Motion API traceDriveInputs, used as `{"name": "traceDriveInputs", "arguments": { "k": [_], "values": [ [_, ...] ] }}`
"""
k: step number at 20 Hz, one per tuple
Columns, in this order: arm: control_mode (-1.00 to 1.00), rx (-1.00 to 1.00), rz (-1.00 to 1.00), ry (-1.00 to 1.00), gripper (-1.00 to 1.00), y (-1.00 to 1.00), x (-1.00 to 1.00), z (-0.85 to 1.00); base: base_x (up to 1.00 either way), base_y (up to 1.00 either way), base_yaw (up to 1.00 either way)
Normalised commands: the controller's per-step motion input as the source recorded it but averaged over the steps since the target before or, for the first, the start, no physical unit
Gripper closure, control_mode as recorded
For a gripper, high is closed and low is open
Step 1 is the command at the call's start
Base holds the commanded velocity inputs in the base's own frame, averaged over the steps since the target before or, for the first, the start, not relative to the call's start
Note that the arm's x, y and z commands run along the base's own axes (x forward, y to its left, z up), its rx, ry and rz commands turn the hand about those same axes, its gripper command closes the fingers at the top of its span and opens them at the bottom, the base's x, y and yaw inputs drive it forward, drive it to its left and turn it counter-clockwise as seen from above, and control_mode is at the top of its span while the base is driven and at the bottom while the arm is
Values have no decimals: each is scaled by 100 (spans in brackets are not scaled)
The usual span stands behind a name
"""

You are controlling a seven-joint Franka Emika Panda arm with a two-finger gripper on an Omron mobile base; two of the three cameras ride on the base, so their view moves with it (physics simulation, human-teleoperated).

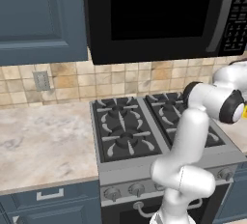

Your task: Pick the cup and bowl from the counter and place them on the counter next to the sink.

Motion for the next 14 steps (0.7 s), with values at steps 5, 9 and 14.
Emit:
{"name": "traceDriveInputs", "arguments": {
  "k": [5,9,14],
  "values": [
    [-100,-3,-1,-11,100,30,-77,8,0,0,0],
    [-100,-4,0,-5,100,31,-75,36,0,0,0],
    [-100,-9,0,-1,100,42,-25,60,0,0,0]
  ]
}}
